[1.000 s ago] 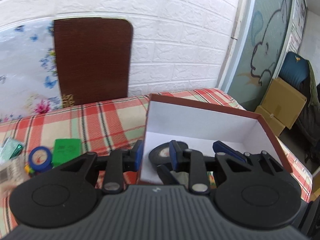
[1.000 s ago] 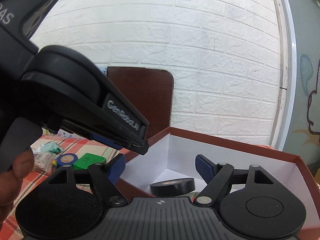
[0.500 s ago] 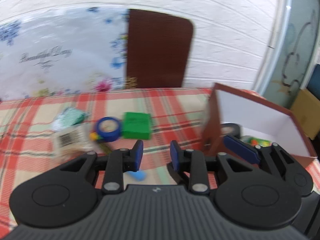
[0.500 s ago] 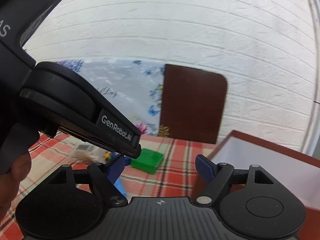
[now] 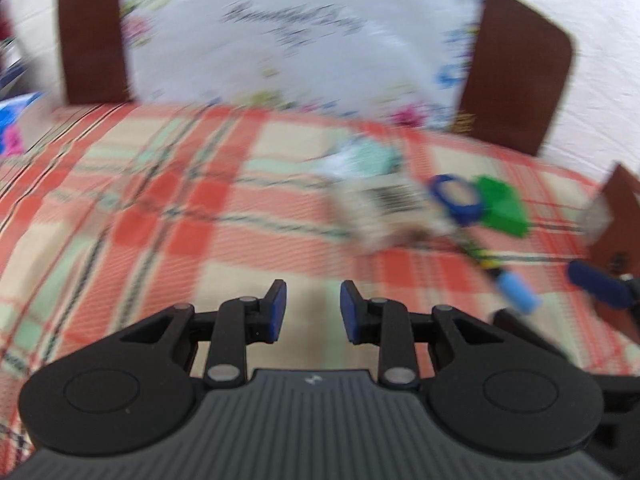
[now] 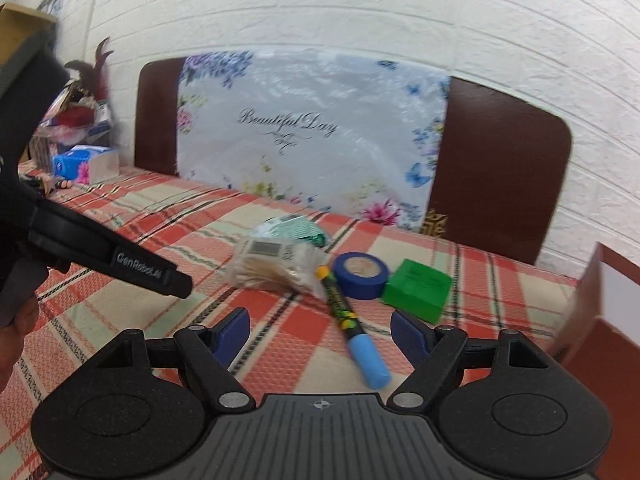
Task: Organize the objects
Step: 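Grasp the bag of cotton swabs with the right tool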
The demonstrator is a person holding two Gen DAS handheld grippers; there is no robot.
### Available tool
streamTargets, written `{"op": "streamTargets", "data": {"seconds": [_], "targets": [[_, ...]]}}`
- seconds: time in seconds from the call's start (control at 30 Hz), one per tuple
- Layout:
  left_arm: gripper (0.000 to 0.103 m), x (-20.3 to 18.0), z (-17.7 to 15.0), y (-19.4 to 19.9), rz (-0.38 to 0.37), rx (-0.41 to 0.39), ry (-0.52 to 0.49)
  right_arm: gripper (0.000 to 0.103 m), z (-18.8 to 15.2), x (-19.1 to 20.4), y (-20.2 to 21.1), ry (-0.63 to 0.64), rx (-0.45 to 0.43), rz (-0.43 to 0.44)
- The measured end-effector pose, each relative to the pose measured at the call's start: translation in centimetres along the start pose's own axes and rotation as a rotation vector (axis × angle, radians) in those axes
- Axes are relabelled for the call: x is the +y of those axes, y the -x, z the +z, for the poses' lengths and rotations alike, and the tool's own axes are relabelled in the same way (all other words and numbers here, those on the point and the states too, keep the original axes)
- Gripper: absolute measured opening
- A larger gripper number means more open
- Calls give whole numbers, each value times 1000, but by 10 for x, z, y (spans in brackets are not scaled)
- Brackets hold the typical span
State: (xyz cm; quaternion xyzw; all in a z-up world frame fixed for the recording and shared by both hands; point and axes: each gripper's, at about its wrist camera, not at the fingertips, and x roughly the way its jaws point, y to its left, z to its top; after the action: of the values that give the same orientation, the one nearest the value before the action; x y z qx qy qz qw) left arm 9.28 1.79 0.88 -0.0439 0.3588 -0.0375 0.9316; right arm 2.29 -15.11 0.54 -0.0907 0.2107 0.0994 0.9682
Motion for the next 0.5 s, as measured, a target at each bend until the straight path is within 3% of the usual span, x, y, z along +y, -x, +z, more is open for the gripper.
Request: {"op": "streamTargets", "data": {"seconds": [0.07,0.27,0.4,0.43,0.5], "targets": [[31,18,-4,-10,18,9,30,76,2,8,-10,18,12,18],[32,35,-21,-12,-12,-138,-9,76,23,14,-58,12,55,54],[34,51,-21,-14,-97,-169,78,79,34,16,-99,28,98,67],[34,56,-20,-15,-119,-170,105,77,35,17,-108,30,112,68],[34,57,-19,-16,-137,-172,124,61,35,17,-122,31,142,76]]}}
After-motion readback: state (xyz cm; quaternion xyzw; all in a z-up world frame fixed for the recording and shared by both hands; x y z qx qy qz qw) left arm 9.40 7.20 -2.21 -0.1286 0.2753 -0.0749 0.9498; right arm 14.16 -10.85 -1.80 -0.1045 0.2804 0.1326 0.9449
